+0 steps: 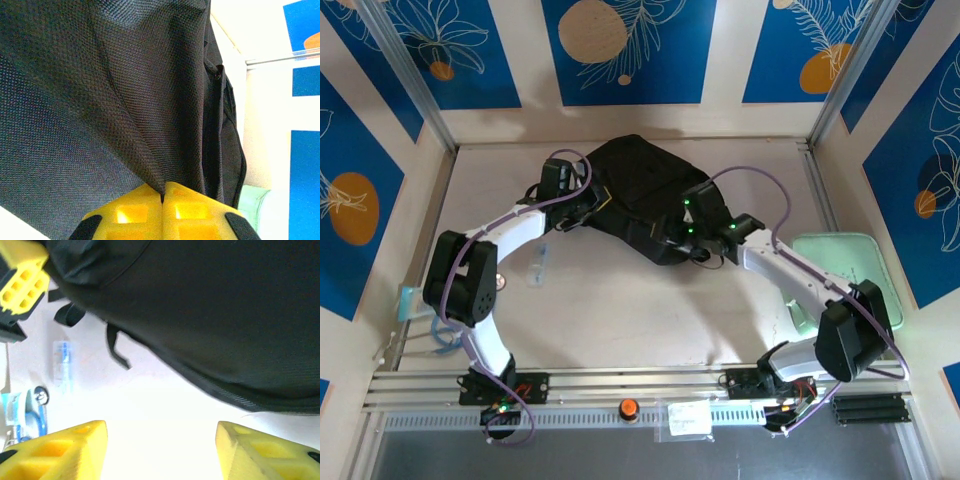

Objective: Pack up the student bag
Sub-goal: Rotate the student bag at the top-center of the table.

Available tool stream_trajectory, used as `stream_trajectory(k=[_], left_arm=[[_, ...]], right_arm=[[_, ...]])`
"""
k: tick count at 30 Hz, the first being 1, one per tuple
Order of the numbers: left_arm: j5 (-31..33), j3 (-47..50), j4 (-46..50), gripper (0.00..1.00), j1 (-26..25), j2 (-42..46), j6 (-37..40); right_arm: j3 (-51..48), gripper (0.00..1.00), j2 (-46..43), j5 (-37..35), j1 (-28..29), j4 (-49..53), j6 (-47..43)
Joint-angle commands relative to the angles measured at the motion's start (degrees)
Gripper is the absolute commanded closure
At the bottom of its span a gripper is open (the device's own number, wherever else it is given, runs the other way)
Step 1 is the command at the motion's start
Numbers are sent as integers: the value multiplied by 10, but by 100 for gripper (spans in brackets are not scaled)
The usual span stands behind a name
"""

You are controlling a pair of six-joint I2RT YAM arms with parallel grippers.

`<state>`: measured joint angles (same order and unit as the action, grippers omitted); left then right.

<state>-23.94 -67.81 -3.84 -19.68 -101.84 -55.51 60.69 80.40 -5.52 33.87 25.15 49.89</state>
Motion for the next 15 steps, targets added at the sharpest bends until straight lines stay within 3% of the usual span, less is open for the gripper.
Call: stream_trajectory(k=[1,9,15], left_arm=[[-25,1,-46,100,-7,0,-3],[-28,4,-51,100,-8,1,-7],[-32,2,-55,100,-8,1,-7]], right_arm=[[12,42,28,4,19,-45,67],[49,43,89,-32,34,-78,87],[87,50,125,-43,31,-76,82]])
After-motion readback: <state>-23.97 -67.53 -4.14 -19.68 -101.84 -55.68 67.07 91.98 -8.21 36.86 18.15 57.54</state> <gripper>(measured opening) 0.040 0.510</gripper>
